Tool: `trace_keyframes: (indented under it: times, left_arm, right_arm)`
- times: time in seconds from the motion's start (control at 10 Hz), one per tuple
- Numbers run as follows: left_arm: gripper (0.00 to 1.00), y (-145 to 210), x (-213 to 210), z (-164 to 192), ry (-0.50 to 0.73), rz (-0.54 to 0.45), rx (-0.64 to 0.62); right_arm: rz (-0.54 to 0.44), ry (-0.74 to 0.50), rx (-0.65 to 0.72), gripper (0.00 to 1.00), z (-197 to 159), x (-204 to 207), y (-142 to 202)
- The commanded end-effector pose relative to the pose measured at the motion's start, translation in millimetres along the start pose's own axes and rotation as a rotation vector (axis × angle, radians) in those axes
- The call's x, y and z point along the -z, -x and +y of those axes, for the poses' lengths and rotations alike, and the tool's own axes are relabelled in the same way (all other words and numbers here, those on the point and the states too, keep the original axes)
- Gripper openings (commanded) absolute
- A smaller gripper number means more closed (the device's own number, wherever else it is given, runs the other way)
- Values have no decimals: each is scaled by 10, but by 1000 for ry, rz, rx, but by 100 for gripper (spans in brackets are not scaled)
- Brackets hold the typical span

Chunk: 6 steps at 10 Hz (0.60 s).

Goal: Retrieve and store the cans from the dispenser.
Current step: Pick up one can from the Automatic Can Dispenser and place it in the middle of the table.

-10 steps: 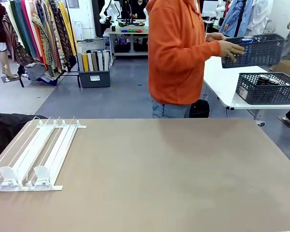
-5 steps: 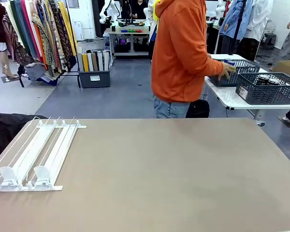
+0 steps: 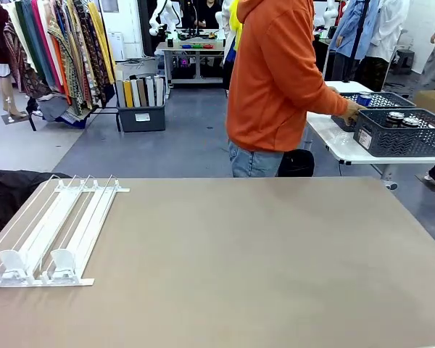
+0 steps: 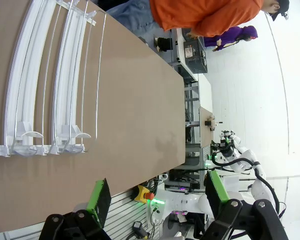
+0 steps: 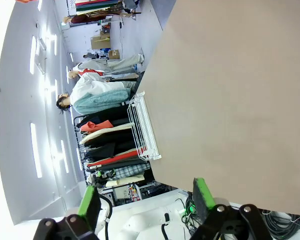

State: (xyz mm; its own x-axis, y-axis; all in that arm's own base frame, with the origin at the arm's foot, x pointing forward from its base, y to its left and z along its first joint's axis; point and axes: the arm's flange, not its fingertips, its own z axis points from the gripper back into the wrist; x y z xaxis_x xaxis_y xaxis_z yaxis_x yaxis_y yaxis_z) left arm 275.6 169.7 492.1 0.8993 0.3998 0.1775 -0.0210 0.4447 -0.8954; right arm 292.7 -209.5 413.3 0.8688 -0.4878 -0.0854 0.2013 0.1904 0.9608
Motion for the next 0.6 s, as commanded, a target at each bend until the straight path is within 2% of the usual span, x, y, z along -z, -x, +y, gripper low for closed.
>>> trace_keyframes:
  times: [0.0, 0.5]
  left_arm:
    - [100, -7, 12, 6, 23, -10, 18]
    - [100, -7, 12, 6, 23, -10, 18]
  right_arm:
    - [8, 0, 4, 100, 31, -21, 15]
    - [8, 0, 4, 100, 31, -21, 15]
